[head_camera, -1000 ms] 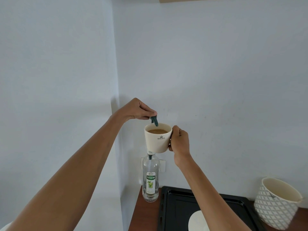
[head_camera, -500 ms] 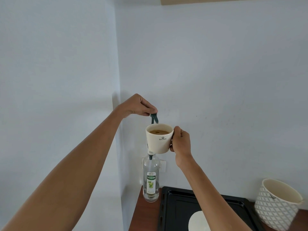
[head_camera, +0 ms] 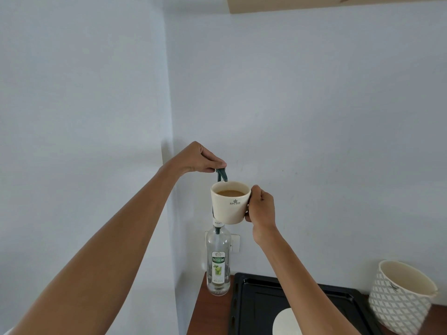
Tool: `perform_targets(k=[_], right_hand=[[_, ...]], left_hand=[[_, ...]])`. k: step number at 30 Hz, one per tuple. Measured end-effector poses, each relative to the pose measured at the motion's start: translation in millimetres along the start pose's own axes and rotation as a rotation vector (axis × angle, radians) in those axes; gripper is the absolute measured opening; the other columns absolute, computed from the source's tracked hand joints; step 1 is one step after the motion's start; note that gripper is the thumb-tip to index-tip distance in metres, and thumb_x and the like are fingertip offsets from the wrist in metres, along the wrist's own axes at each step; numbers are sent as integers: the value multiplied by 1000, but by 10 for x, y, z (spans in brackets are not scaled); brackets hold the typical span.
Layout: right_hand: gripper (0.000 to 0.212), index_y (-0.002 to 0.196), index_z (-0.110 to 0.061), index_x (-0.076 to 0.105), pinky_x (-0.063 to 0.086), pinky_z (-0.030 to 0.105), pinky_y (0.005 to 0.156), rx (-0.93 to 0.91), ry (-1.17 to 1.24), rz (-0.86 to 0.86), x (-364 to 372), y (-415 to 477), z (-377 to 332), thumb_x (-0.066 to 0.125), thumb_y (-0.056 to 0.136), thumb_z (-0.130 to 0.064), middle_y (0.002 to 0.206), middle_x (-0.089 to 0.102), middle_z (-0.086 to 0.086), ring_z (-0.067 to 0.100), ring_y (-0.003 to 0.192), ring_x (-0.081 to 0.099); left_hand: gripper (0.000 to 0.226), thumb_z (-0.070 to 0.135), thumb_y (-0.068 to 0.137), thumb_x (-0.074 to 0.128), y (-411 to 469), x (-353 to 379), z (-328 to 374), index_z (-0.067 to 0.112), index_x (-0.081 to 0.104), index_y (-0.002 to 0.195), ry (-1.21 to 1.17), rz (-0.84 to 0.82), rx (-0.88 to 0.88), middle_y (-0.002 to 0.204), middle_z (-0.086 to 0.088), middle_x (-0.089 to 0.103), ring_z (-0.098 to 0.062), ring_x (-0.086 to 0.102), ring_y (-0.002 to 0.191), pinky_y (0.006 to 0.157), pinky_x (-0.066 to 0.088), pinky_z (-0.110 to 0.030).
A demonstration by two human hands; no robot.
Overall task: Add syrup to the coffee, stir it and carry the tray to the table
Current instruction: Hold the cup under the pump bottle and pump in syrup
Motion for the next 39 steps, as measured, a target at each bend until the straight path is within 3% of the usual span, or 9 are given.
perform_targets(k=[7, 12, 21, 39], right_hand=[[29, 66, -14, 33, 21, 22, 43, 8, 16, -7, 4, -9, 24, 34, 95, -12, 61, 27, 4, 16, 53, 23], [35, 62, -17, 28, 22, 20, 42, 9, 20, -9, 16, 0, 18, 35, 96, -12, 57, 27, 0, 15, 51, 23], [36, 60, -18, 27, 22, 20, 42, 13, 20, 2, 32, 11, 2, 35, 95, -12, 54, 27, -2, 15, 49, 23], [30, 65, -15, 30, 21, 21, 42, 2, -12, 3, -42, 14, -25, 34, 95, -13, 60, 27, 2, 16, 53, 23]], left_hand=[[22, 14, 82, 85, 9, 17, -18, 6, 83, 103, -6, -10, -7, 99, -4, 82, -16, 75, 106, 85, 61, -19], [20, 16, 82, 86, 8, 20, -49, 9, 84, 100, -11, -12, -3, 95, -1, 83, -11, 76, 102, 79, 60, -15], [25, 13, 83, 85, -4, 39, -23, 3, 81, 105, -6, 1, -1, 101, -9, 82, -15, 74, 102, 82, 61, -17], [23, 15, 81, 87, -24, 52, -67, 7, 83, 102, 5, -6, -13, 98, -5, 83, -17, 75, 103, 79, 60, -16]])
Point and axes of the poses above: each hand's wrist, its own y-axis towards the middle knuckle, its own x-axis out of the palm, z = x × y, the point moved 4 cm from there along y, towards the middle knuckle
